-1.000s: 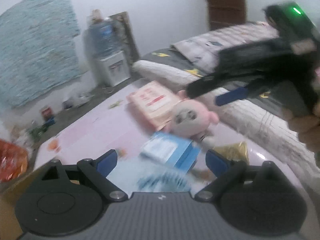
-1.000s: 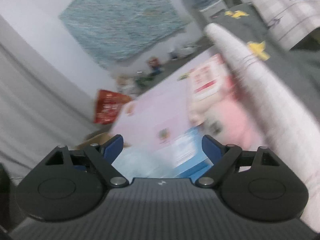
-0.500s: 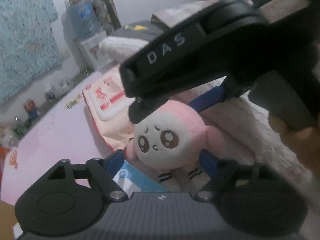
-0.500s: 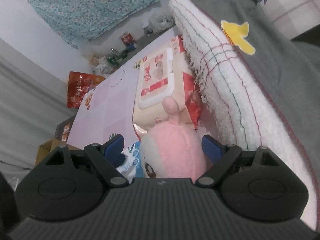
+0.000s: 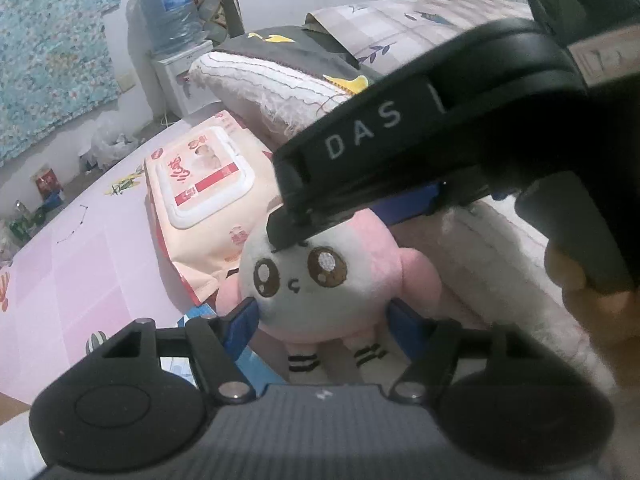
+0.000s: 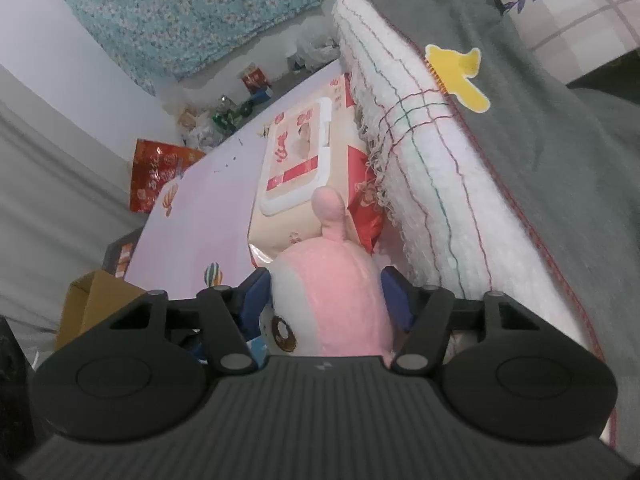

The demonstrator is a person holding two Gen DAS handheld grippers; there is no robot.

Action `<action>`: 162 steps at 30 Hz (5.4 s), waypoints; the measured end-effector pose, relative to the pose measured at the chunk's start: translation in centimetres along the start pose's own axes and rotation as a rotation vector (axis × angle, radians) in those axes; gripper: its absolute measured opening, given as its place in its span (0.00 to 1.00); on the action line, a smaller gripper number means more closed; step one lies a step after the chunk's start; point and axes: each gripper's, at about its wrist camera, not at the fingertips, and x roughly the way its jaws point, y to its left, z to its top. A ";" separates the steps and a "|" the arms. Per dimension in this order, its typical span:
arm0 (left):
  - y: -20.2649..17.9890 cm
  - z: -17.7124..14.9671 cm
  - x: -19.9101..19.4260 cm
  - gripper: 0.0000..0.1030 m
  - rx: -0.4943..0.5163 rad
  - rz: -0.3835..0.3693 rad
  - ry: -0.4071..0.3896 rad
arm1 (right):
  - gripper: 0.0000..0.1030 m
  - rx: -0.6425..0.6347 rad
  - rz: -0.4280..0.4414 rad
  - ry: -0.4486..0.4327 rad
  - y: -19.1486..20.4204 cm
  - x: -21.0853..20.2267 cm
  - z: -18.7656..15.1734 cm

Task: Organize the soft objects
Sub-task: 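Grasp the pink plush doll with the left gripper while the right gripper pinches its ear, then carry the pink plush doll into the box and open both grippers, then withdraw both grippers from the box toward the items on the bed, then reach both grippers toward the blue-and-white bandage box on the bed, then grasp the bandage box with the right gripper while the left gripper pinches its other end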

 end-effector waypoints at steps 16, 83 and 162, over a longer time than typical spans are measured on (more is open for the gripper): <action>-0.7 -0.5 -12.7 0.69 0.040 0.004 -0.193 | 0.53 -0.043 0.092 -0.220 7.9 -13.1 -2.6; 20.0 -25.2 -28.8 0.92 -0.457 0.207 -0.155 | 0.80 -0.318 0.348 -0.028 28.3 -9.6 -15.3; 11.6 -4.1 0.9 0.65 -0.727 -0.312 0.241 | 0.48 -0.018 0.005 -0.047 1.0 1.4 -1.8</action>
